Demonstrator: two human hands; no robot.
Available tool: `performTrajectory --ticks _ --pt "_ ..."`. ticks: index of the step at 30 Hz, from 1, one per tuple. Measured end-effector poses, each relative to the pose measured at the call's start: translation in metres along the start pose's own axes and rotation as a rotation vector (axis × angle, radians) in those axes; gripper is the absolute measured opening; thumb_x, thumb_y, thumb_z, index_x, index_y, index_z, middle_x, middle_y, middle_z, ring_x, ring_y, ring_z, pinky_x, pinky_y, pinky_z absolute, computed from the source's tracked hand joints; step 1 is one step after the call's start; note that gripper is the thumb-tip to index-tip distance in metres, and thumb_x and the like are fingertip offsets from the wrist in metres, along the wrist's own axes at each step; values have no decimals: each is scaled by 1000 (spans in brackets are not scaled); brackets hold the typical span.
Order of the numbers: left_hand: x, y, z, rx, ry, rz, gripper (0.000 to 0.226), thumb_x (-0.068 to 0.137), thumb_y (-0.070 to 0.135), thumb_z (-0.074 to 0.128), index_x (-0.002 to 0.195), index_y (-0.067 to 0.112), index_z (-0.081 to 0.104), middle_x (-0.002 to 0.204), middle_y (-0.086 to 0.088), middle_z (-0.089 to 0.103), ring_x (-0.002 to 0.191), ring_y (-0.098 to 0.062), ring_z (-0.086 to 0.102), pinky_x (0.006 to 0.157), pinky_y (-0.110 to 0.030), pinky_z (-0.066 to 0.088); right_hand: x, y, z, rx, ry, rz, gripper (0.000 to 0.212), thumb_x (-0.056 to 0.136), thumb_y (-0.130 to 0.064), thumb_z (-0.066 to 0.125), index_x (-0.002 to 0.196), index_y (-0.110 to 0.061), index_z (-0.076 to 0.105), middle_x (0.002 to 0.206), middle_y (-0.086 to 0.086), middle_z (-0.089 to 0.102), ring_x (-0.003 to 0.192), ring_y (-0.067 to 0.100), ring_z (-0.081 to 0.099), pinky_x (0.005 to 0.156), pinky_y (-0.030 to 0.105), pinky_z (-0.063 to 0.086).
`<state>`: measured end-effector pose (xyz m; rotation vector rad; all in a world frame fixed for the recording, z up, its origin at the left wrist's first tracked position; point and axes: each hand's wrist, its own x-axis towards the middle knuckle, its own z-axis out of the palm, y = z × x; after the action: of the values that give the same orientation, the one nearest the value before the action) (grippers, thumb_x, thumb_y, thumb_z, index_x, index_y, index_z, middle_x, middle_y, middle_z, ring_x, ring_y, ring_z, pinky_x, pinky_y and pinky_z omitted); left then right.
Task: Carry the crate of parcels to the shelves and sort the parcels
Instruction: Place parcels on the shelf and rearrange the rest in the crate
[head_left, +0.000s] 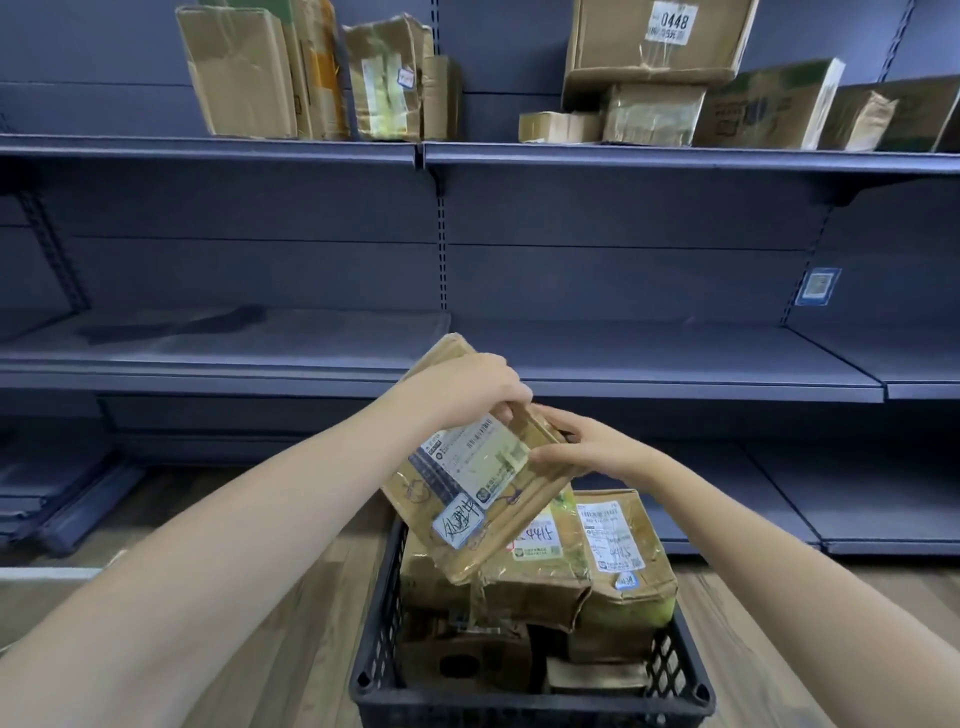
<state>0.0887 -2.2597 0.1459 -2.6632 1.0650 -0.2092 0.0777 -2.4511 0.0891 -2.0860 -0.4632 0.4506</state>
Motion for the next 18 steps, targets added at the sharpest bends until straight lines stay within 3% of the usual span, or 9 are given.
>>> performTrajectory --ticks 2,4,5,7,9,11,13,15,18 --pt "1 1 5 3 144 -21 18 92 22 56 105 24 68 100 3 69 106 -18 58 116 -47 22 -3 8 8 101 112 -1 55 79 -36 69 130 -40 48 122 -2 64 108 18 63 92 35 51" --pt "-5 5 14 -24 312 -202 40 89 36 60 128 28 58 137 0 55 138 -22 37 118 -54 3 -6 18 16 243 201 38 59 74 -37 69 129 -37 51 114 -2 68 102 19 66 85 34 51" --pt "-11 8 18 -56 373 -356 59 87 42 61 141 27 43 152 -4 36 144 -28 23 116 -54 2 -5 24 20 315 228 58 60 71 -39 67 129 -35 53 112 -2 69 100 19 67 82 34 51" --pt "-27 15 28 -192 458 -712 86 86 47 60 152 20 12 160 -14 6 146 -39 6 114 -57 7 -6 31 29 449 284 105 43 77 -42 64 120 -35 61 105 -2 70 92 19 66 76 33 52" --pt "-43 19 38 -538 379 -1026 99 86 49 60 152 13 -5 159 -19 -7 146 -41 -1 115 -57 8 -8 30 38 571 329 184 23 86 -44 56 104 -32 64 100 1 68 90 21 63 82 38 54" --pt "-56 17 47 -1059 254 -1120 97 87 49 59 153 15 -4 161 -15 2 147 -37 11 117 -54 18 -6 28 44 676 341 265 26 88 -48 53 97 -27 63 96 5 67 92 24 61 94 49 50" --pt "-66 17 51 -1446 241 -1035 67 92 39 56 149 21 26 150 -8 39 128 -29 46 106 -51 40 -2 24 50 693 317 284 28 89 -51 51 97 -27 63 96 6 68 94 25 60 96 52 48" --pt "-70 18 53 -1434 303 -973 36 96 30 50 131 21 48 129 -2 59 105 -21 57 95 -48 50 2 19 55 654 297 263 31 90 -53 48 100 -29 63 97 3 68 97 25 60 94 50 48" --pt "-74 13 56 -1368 412 -996 29 101 25 40 125 15 52 115 -1 60 101 -20 56 88 -39 50 6 11 63 562 272 244 43 87 -63 44 116 -36 59 112 2 66 105 22 59 88 45 50"
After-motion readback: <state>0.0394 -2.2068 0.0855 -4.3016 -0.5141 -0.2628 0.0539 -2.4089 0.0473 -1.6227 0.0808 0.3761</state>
